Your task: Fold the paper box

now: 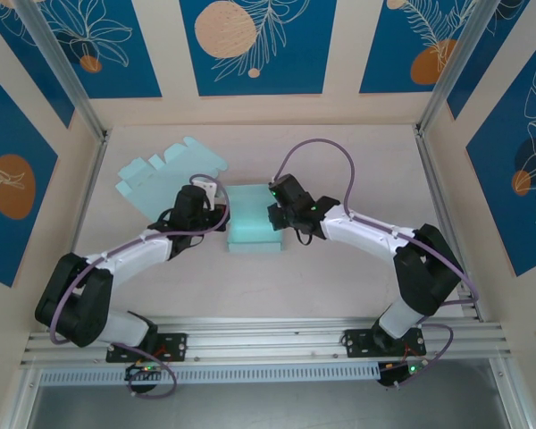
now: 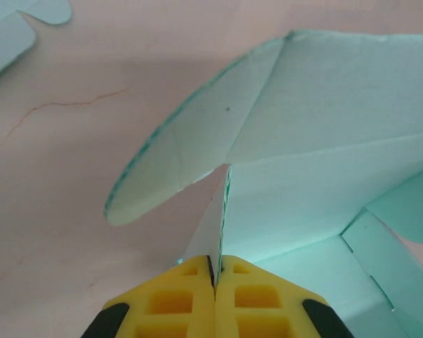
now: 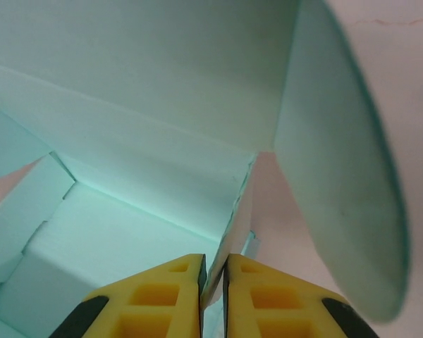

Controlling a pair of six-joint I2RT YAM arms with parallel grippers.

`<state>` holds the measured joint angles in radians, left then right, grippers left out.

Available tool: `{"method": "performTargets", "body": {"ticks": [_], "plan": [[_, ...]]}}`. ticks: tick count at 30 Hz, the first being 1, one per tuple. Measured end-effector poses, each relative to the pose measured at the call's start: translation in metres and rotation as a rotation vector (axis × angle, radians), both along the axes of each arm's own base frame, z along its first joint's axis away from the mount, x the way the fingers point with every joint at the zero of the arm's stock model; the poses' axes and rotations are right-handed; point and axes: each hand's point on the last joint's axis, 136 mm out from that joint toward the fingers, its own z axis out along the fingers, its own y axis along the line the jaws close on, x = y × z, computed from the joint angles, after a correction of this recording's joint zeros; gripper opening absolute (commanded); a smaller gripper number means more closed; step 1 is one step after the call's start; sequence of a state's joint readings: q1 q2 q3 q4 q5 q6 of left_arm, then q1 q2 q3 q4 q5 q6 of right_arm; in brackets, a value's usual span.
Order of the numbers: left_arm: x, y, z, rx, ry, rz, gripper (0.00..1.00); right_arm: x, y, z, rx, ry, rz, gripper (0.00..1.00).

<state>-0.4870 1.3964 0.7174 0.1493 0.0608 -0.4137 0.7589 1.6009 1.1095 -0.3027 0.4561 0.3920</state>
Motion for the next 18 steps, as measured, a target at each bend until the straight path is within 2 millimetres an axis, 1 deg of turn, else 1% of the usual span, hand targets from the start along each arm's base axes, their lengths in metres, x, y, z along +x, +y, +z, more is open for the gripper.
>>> {"method": "performTargets", "body": {"ticks": [4, 9, 12, 15, 18], "plan": [[0.008, 0.003, 0.007, -0.006, -0.032, 0.045, 0.0, 0.01, 0.004, 0.009, 0.013, -0.068, -0.012, 0.13], [0.018, 0.003, 0.023, -0.015, -0.097, 0.081, 0.0, 0.021, 0.006, 0.016, 0.034, -0.15, -0.026, 0.13], [0.023, 0.002, 0.025, -0.014, -0.12, 0.095, 0.0, 0.026, 0.007, 0.018, 0.051, -0.185, -0.037, 0.13], [0.027, 0.002, 0.022, -0.013, -0.132, 0.11, 0.0, 0.03, 0.008, 0.01, 0.058, -0.203, -0.047, 0.13], [0.025, 0.001, 0.01, -0.004, -0.125, 0.111, 0.0, 0.03, 0.007, -0.007, 0.051, -0.198, -0.054, 0.12]]}}
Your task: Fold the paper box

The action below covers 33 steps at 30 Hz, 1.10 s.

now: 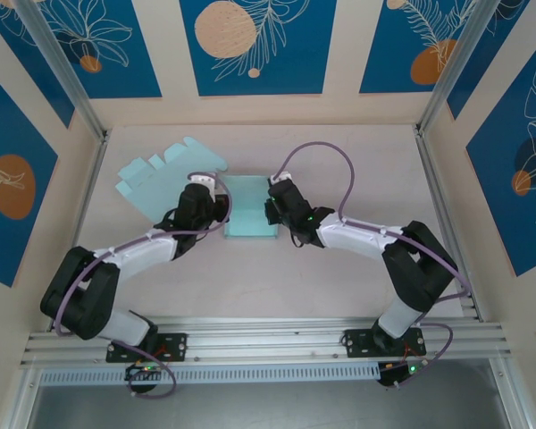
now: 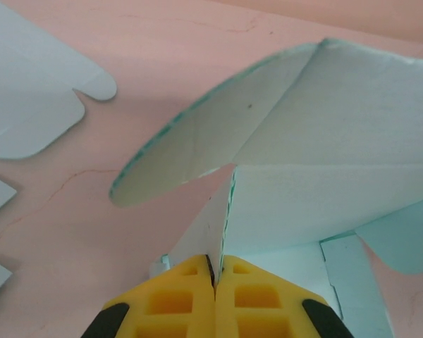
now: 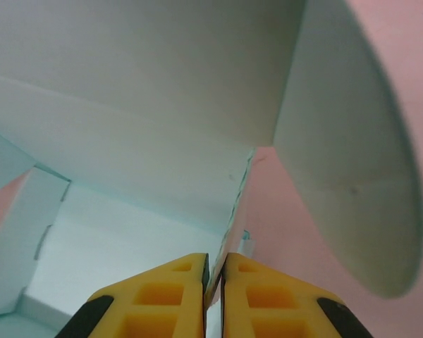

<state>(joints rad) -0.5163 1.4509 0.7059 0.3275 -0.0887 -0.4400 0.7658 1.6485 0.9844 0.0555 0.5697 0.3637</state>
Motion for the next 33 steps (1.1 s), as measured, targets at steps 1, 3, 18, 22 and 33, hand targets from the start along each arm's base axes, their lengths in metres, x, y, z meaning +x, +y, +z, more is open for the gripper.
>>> {"method": "performTargets", "body": {"ticks": [1, 3, 18, 22, 33], "plan": [[-0.002, 0.0, -0.007, 0.007, 0.01, -0.003, 0.0, -0.001, -0.001, -0.006, -0.002, 0.004, -0.002, 0.12], [-0.006, -0.001, -0.014, 0.012, 0.016, -0.007, 0.0, -0.001, -0.001, -0.011, 0.002, -0.002, -0.008, 0.12], [-0.029, 0.006, -0.03, -0.047, 0.006, 0.019, 0.0, -0.026, 0.006, -0.025, -0.001, -0.056, -0.042, 0.13], [-0.041, 0.01, -0.032, -0.058, 0.011, 0.018, 0.03, -0.037, 0.01, -0.031, -0.011, -0.064, -0.037, 0.13], [-0.07, 0.02, -0.053, -0.056, 0.051, 0.009, 0.04, -0.063, 0.02, -0.047, 0.018, -0.041, -0.002, 0.23]]}}
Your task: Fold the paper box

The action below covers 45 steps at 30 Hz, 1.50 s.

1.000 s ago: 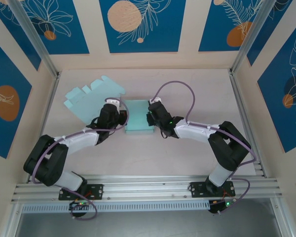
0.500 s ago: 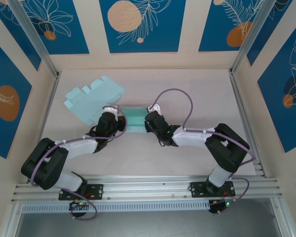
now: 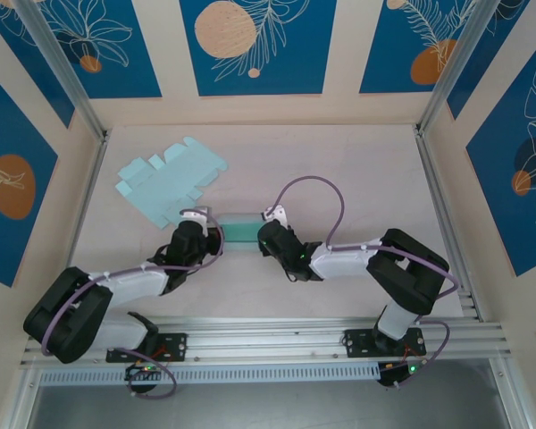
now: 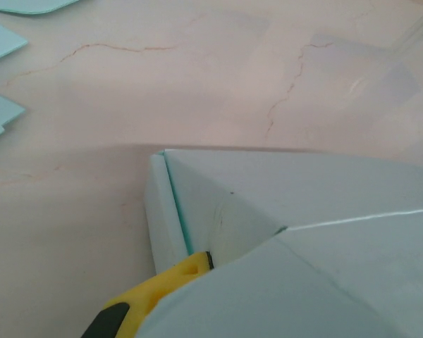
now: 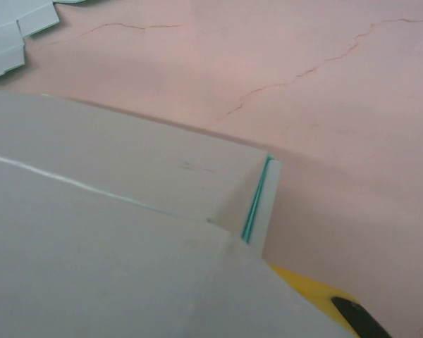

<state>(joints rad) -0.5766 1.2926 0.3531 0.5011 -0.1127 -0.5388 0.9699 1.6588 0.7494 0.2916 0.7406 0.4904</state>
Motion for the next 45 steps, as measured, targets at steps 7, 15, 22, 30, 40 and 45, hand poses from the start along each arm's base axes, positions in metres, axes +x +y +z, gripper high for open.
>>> {"method": "performTargets", "body": {"ticks": [7, 15, 22, 30, 40, 45], "plan": [[-0.011, 0.007, -0.005, -0.006, 0.007, 0.004, 0.12, -0.01, 0.005, -0.003, -0.004, 0.017, 0.016, 0.3], [-0.03, 0.017, -0.016, 0.006, 0.062, 0.008, 0.38, -0.021, 0.0, 0.001, 0.004, 0.027, 0.019, 0.45], [-0.037, 0.016, -0.003, -0.022, 0.049, -0.005, 0.73, -0.027, 0.0, 0.001, -0.005, 0.034, 0.028, 0.62], [-0.058, 0.022, 0.013, -0.083, 0.085, -0.013, 0.98, -0.053, 0.004, 0.013, -0.02, 0.042, 0.073, 0.94], [-0.102, 0.028, 0.042, -0.195, 0.167, -0.06, 0.95, -0.105, -0.004, 0.047, -0.09, 0.041, 0.132, 1.0], [-0.102, 0.028, 0.092, -0.203, 0.087, -0.085, 0.94, -0.108, -0.018, 0.083, -0.044, 0.044, 0.099, 1.0]]}}
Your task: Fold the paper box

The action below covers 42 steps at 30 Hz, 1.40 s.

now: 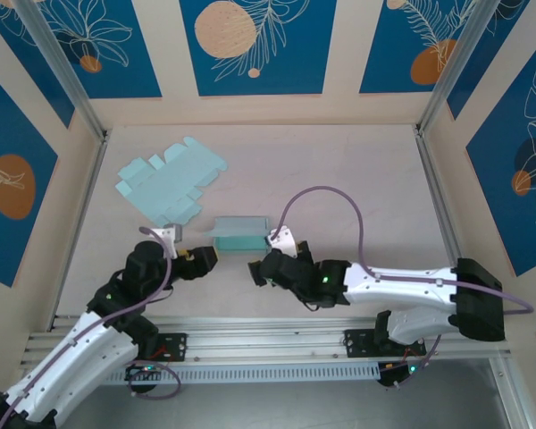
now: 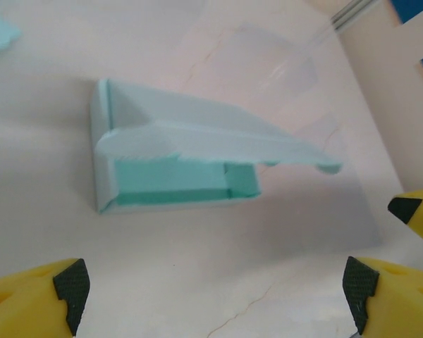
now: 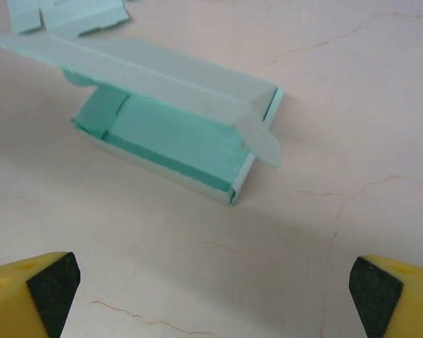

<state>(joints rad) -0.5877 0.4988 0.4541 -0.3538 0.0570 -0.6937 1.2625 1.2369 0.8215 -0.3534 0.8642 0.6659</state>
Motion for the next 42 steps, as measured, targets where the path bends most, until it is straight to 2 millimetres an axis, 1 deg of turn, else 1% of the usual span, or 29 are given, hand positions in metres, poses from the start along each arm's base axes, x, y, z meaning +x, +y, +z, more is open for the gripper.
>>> {"method": "performTargets", "body": {"ticks": [2, 4, 6, 9, 11, 13, 15, 18, 21, 23, 25, 26, 29, 31, 35, 36, 38, 41, 42], "plan": [[0.008, 0.001, 0.019, 0.029, -0.055, 0.005, 0.93, 0.003, -0.002, 0.015, 0.025, 0.0, -0.009, 1.0], [0.02, 0.001, 0.032, 0.072, -0.105, 0.018, 0.95, 0.012, -0.005, 0.028, 0.049, 0.015, -0.031, 1.0], [0.037, 0.0, 0.039, 0.149, -0.142, 0.032, 1.0, 0.03, -0.014, 0.042, 0.084, 0.046, -0.083, 1.0], [0.065, -0.003, 0.04, 0.253, -0.16, 0.051, 1.0, 0.062, -0.032, 0.051, 0.137, 0.108, -0.169, 1.0], [0.086, -0.005, 0.032, 0.324, -0.144, 0.057, 1.0, 0.081, -0.044, 0.047, 0.156, 0.155, -0.218, 1.0], [0.105, -0.004, 0.023, 0.376, -0.117, 0.065, 1.0, 0.094, -0.05, 0.038, 0.162, 0.206, -0.242, 1.0], [0.124, 0.0, 0.01, 0.42, -0.075, 0.078, 1.0, 0.101, -0.048, 0.026, 0.16, 0.263, -0.238, 1.0], [0.139, 0.003, -0.008, 0.45, -0.031, 0.081, 1.0, 0.109, -0.036, 0.012, 0.155, 0.334, -0.207, 1.0], [0.142, 0.003, -0.026, 0.46, 0.015, 0.065, 1.0, 0.118, -0.02, 0.001, 0.148, 0.387, -0.177, 1.0], [0.143, 0.0, -0.032, 0.456, 0.027, 0.051, 1.0, 0.123, -0.011, -0.01, 0.133, 0.419, -0.165, 0.95], [0.143, -0.003, -0.035, 0.445, 0.027, 0.04, 1.0, 0.125, -0.005, -0.023, 0.113, 0.452, -0.158, 0.89], [0.142, -0.004, -0.038, 0.441, 0.028, 0.034, 1.0, 0.124, -0.004, -0.032, 0.099, 0.472, -0.157, 0.88], [0.135, -0.005, -0.05, 0.431, 0.048, 0.02, 0.98, 0.119, -0.004, -0.053, 0.069, 0.527, -0.159, 0.87], [0.129, -0.003, -0.062, 0.431, 0.073, 0.017, 0.94, 0.114, -0.005, -0.063, 0.063, 0.55, -0.161, 0.85], [0.108, 0.005, -0.097, 0.43, 0.155, 0.022, 0.88, 0.105, -0.008, -0.078, 0.067, 0.585, -0.169, 0.84], [0.103, 0.008, -0.105, 0.427, 0.175, 0.027, 0.85, 0.103, -0.01, -0.082, 0.065, 0.592, -0.173, 0.84], [0.096, 0.01, -0.117, 0.416, 0.202, 0.039, 0.81, 0.099, -0.013, -0.091, 0.06, 0.609, -0.184, 0.84], [0.09, 0.011, -0.126, 0.377, 0.221, 0.059, 0.75, 0.093, -0.016, -0.102, 0.054, 0.633, -0.194, 0.84], [0.09, 0.01, -0.126, 0.357, 0.218, 0.067, 0.73, 0.092, -0.017, -0.105, 0.054, 0.639, -0.197, 0.84]]}}
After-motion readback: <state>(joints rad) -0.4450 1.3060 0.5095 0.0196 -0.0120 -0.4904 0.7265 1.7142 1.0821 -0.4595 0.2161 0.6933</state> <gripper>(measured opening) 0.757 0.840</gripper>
